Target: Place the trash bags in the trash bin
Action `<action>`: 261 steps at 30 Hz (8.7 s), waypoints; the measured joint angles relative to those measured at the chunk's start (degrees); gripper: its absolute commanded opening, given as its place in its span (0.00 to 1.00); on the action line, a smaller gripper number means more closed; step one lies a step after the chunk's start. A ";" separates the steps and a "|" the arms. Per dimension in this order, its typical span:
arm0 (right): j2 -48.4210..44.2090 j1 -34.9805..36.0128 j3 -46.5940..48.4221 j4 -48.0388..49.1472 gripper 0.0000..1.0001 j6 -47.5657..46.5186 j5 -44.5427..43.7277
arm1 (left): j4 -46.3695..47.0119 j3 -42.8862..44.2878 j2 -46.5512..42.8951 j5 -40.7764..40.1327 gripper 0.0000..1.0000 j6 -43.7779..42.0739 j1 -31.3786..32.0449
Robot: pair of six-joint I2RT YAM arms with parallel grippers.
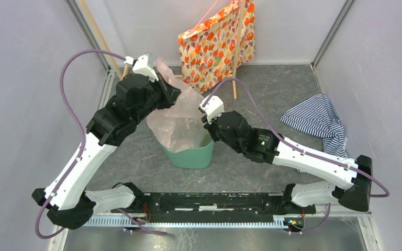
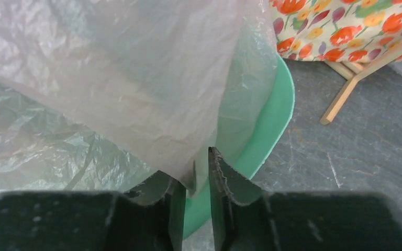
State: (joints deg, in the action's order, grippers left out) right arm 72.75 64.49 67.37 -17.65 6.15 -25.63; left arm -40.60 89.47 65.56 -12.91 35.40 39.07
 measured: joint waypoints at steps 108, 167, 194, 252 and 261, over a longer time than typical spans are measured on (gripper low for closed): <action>4.68 -12.63 31.12 -21.33 0.00 1.05 -9.01 | -27.47 -13.81 -23.52 -0.07 0.02 14.99 0.00; -3.58 -14.03 12.20 -5.40 0.88 -13.20 20.90 | -16.26 -28.94 -22.34 -26.21 0.08 14.19 0.00; 9.44 -13.97 21.88 -9.31 0.80 -19.52 45.07 | -15.54 -27.80 -19.34 -27.30 0.04 12.74 0.00; 36.48 -22.67 42.07 -9.97 0.40 -2.47 23.74 | -3.80 -38.62 -10.56 -25.00 0.02 12.68 -6.91; 32.00 -22.67 45.40 -14.84 0.79 -1.62 23.87 | -2.32 -41.07 -12.46 -21.62 0.02 12.68 -6.97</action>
State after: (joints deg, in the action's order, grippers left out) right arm 104.75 41.82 112.77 -32.49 4.54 -1.76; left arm -42.92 48.40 53.10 -34.52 48.07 32.10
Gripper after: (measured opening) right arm 0.735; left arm 0.026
